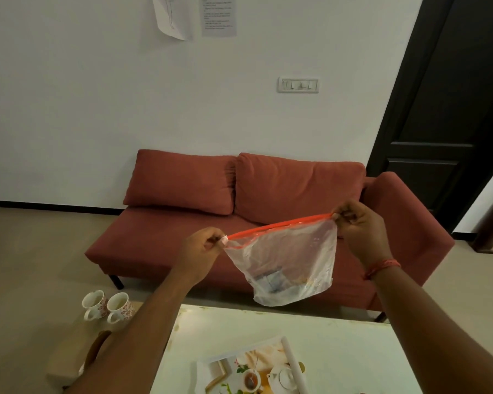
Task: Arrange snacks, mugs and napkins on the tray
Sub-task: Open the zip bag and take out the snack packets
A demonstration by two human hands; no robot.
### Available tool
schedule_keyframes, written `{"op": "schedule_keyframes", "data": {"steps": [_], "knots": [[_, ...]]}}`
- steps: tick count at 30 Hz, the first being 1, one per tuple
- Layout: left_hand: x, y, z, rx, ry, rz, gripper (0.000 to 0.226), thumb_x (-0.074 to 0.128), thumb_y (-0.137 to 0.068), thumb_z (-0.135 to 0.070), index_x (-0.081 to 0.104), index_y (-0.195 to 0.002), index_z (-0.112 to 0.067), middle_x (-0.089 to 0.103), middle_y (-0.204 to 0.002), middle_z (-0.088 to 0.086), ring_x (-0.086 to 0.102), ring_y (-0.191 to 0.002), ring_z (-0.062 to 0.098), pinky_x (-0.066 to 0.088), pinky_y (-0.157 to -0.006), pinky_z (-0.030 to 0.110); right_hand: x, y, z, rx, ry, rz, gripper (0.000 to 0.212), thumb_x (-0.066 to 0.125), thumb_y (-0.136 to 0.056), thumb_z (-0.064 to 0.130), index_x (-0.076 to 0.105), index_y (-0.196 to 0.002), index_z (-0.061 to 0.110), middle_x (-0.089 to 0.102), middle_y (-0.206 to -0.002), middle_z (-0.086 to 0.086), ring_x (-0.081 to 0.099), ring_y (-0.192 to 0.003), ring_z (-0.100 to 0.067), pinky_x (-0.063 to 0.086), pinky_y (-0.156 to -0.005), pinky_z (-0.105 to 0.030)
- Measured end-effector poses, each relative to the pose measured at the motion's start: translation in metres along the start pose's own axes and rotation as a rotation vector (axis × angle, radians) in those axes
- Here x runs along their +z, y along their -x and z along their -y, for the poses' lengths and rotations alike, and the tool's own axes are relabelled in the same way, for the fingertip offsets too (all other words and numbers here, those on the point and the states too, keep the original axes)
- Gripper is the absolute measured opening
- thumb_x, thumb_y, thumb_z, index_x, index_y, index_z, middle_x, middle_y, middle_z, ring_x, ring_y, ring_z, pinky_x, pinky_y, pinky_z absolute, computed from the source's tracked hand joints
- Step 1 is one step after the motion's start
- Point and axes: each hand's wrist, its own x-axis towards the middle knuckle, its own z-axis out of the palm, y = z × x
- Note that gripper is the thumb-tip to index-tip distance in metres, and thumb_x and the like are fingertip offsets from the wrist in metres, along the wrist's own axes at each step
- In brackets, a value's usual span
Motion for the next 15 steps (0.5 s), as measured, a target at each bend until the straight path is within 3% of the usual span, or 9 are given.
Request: {"op": "schedule_keyframes", "data": {"steps": [3, 6, 9, 15], "knots": [[0.003, 0.002, -0.006, 0.008, 0.054, 0.001, 0.010, 0.064, -0.093, -0.028, 0.064, -0.083, -0.030, 0.068, -0.081, -0.019, 0.062, -0.076, -0.002, 0.045, -0.065, 0.008, 0.002, 0.001, -0.003, -0.007, 0.016, 0.005, 0.013, 0.064, -0.089, 0.001, 0.066, -0.086, 0.014, 0.068, -0.082, 0.008, 0.066, -0.078, -0.008, 0.058, -0.075, -0.031], [0.007, 0.002, -0.012, 0.029, 0.071, -0.002, 0.011, 0.063, -0.093, -0.030, 0.063, -0.083, -0.028, 0.067, -0.078, -0.013, 0.058, -0.071, 0.001, 0.045, -0.064, 0.017, 0.006, 0.004, -0.007, 0.009, 0.020, 0.050, 0.011, 0.065, -0.089, 0.001, 0.066, -0.088, 0.012, 0.068, -0.086, 0.005, 0.067, -0.083, -0.017, 0.057, -0.077, -0.031], [0.012, 0.000, -0.020, 0.049, 0.065, 0.007, 0.011, 0.062, -0.094, -0.027, 0.061, -0.084, -0.030, 0.066, -0.079, -0.013, 0.057, -0.071, 0.001, 0.044, -0.063, 0.014, 0.014, 0.008, -0.008, -0.001, 0.074, 0.076, 0.016, 0.067, -0.087, 0.000, 0.066, -0.087, 0.016, 0.068, -0.088, 0.003, 0.065, -0.085, -0.015, 0.052, -0.078, -0.023], [0.020, 0.000, -0.031, 0.112, 0.126, 0.043, 0.018, 0.062, -0.093, -0.018, 0.060, -0.080, -0.029, 0.064, -0.072, -0.010, 0.053, -0.061, 0.000, 0.042, -0.059, 0.013, 0.032, 0.018, -0.001, -0.095, 0.148, 0.249, 0.012, 0.071, -0.087, 0.012, 0.071, -0.097, 0.018, 0.068, -0.096, 0.003, 0.066, -0.086, -0.013, 0.053, -0.083, -0.027]]}}
